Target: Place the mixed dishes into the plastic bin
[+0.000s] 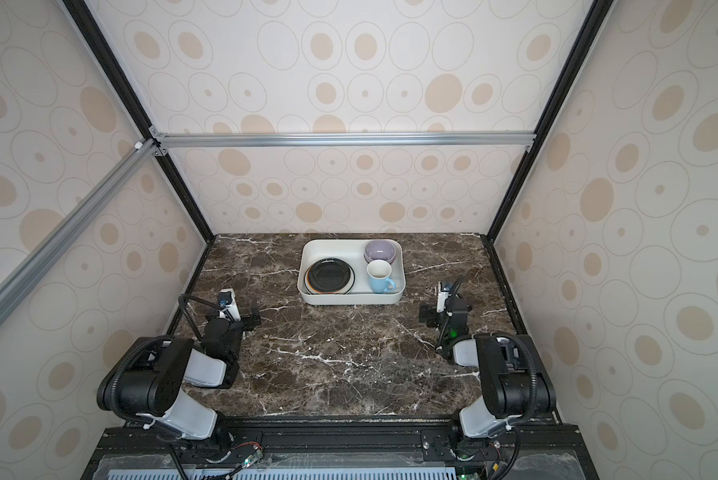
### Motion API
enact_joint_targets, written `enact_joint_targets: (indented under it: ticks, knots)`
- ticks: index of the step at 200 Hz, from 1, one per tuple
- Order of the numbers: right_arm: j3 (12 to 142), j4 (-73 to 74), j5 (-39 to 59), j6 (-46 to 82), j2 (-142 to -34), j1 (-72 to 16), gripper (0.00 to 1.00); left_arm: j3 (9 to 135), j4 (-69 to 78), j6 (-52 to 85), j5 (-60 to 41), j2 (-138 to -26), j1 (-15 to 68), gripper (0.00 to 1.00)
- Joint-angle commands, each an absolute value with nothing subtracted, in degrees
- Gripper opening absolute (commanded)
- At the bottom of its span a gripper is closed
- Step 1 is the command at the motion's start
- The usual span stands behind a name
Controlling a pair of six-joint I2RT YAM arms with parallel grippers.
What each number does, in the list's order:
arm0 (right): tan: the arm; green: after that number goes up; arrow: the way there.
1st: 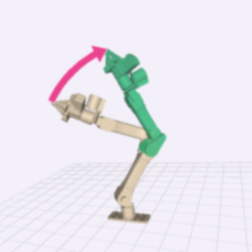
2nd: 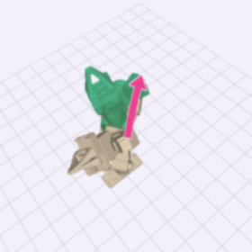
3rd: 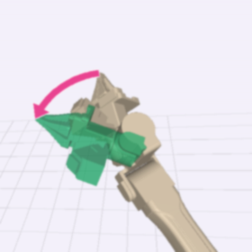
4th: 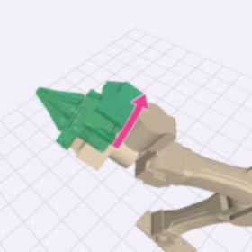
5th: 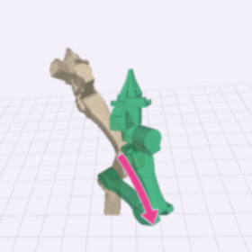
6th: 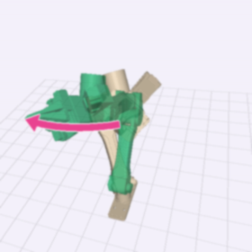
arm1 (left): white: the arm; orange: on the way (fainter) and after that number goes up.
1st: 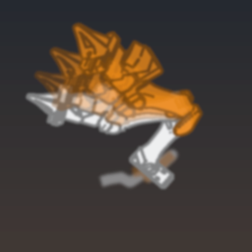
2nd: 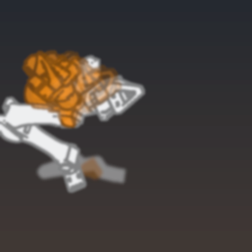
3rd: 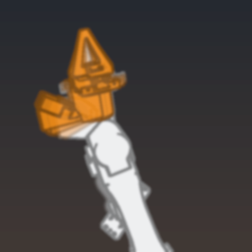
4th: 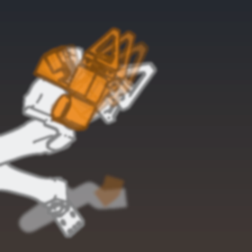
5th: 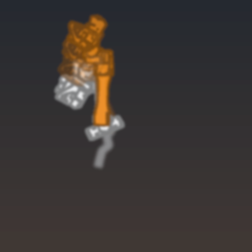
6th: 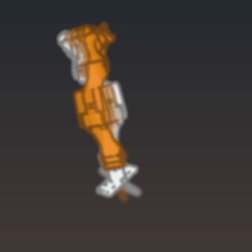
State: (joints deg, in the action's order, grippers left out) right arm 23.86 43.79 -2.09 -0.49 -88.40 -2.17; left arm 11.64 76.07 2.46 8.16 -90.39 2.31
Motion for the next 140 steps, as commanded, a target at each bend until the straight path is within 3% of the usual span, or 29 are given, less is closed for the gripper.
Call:
enact_joint_targets:
  ticks: [1, 140]
  knots:
    - [24.4, 44.9, -2.5, -1.1, -88.1, -2.4, 1.0, 13.2, 77.3, 1.1, 8.8, -90.6, 2.4, 0.99]
    - [24.4, 44.9, -2.5, -1.1, -88.0, -2.3, 1.0, 12.8, 77.8, 1.1, 8.8, -90.4, 2.4, 0.99]
